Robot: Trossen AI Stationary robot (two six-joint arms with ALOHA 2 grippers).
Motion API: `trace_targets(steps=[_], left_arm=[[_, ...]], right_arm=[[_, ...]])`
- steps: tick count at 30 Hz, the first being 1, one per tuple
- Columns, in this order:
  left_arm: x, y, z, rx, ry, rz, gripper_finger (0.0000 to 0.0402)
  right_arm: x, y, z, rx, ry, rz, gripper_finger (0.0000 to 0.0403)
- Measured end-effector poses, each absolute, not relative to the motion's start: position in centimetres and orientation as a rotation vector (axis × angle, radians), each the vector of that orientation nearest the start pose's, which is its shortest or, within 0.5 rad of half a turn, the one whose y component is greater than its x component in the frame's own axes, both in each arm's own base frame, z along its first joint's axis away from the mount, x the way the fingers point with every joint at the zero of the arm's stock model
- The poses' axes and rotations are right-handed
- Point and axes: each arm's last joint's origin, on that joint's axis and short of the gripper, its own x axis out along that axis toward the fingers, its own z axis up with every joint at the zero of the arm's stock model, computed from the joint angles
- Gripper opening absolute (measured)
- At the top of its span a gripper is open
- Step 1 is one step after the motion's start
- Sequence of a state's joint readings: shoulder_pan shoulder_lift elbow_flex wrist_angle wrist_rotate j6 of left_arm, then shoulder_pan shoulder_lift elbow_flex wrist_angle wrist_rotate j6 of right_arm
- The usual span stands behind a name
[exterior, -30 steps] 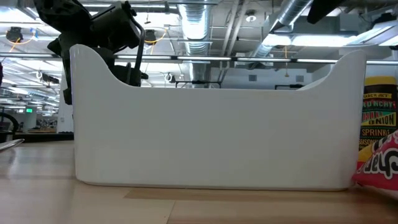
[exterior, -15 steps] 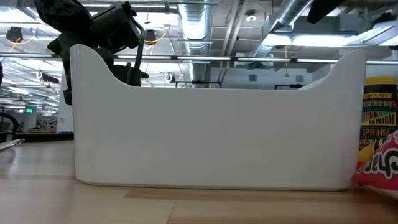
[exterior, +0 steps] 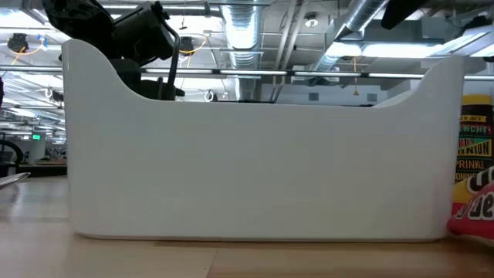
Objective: Pick & Place Food Item
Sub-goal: Put the blue spoon into the white bin
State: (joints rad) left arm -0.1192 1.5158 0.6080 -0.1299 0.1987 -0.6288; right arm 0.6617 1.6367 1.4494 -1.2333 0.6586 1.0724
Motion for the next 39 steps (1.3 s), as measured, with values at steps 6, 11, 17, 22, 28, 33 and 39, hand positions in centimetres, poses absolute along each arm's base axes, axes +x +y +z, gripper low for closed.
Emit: trace_targets(steps=[6,11,17,22,28,33,39], left_arm=[[25.1,-3.4,12.8,-0.586,1.080,0.083,0.0002],[25.1,-3.3,13.0,-0.561,1.055,0.123,0.0001],[25.1,-3.0,13.4,-0.517,1.012,0.182,0.0001],[24.9,-2.8,14.7,-0.453,0.938,0.202,0.0001],[24.3,-2.5,17.2,-0.414,0.811,0.232,0.0001],[23.6,-2.5,19.2,-0.386,0.712,0.221,0.0001],[23.3,-3.3,20.5,-0.350,0.636,0.151,0.0001]], right_arm=[[25.0,17.2,29.1,0.085,0.934,-0.548,0.0003],[25.0,17.2,29.1,0.085,0.934,-0.547,0.0003],[25.0,17.2,29.1,0.085,0.934,-0.548,0.0003],[25.0,17.2,29.1,0.083,0.935,-0.548,0.0003],[25.0,17.2,29.1,0.081,0.937,-0.549,0.0003],[25.0,17.2,29.1,0.080,0.937,-0.549,0.0003],[24.9,17.2,29.1,0.078,0.938,-0.550,0.0003]])
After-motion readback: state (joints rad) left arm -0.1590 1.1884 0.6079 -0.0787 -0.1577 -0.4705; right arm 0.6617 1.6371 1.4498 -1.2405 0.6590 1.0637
